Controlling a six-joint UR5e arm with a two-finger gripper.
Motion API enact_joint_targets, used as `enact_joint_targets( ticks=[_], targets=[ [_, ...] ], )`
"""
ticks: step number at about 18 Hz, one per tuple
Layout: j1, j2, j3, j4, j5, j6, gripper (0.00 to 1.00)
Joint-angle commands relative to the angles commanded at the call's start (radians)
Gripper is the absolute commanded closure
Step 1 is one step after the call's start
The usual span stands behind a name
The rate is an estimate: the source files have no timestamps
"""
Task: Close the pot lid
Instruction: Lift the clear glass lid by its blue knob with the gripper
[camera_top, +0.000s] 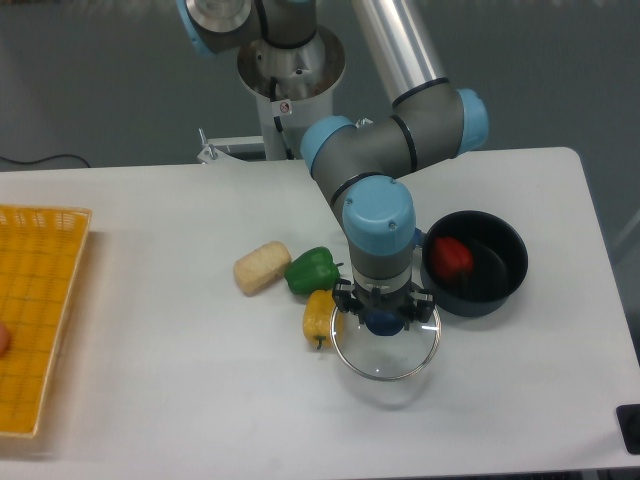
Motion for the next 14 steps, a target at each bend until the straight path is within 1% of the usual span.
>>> enact_joint_targets(
  ticks=[4,8,13,14],
  targets=[
    [0.005,0.011,0.006,-0.002,0.005,0.005,0.38],
    [0.009,0.034,0.008,-0.044,0.006,0.100,0.38],
    [0.011,0.040,0.008,-0.061,0.006,0.118,0.38],
    [0.012,0.041,0.008,-0.083,0.008,0.135,0.38]
  ],
)
